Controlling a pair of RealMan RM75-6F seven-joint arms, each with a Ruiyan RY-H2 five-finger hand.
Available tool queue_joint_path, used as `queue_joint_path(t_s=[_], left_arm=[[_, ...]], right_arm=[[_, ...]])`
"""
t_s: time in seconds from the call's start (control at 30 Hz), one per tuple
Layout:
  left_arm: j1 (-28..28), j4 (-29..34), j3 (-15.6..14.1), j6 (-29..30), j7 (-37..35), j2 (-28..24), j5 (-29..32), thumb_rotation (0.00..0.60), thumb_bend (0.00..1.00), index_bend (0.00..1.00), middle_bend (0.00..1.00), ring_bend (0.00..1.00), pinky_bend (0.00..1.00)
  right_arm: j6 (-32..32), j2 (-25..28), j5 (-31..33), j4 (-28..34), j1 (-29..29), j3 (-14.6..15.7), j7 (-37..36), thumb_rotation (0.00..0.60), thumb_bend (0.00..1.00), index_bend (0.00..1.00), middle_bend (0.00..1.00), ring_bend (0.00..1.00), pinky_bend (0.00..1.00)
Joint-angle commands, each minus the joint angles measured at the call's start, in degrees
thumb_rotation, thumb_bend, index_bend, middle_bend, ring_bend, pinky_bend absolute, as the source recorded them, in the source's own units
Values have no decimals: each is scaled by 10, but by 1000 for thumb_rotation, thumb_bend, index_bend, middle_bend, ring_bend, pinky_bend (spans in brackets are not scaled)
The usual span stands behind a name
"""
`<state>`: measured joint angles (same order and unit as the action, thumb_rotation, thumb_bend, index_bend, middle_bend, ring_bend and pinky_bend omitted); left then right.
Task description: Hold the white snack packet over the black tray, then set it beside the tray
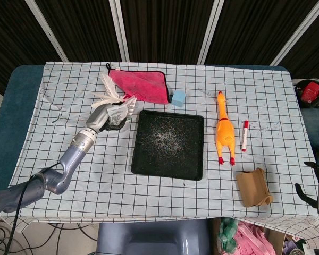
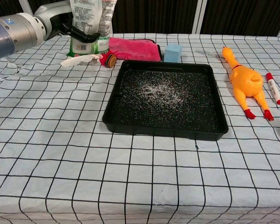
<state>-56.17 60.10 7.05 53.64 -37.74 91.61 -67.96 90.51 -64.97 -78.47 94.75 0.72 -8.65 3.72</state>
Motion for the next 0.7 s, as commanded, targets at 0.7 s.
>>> queue_joint_path(t_s=[0.7], left_arm=[[31, -318, 1, 3, -185, 223, -111, 600, 518, 389, 416, 316, 467]], right_arm=[[-1, 1, 7, 0, 1, -3, -7, 600, 233, 294, 87, 143, 256]])
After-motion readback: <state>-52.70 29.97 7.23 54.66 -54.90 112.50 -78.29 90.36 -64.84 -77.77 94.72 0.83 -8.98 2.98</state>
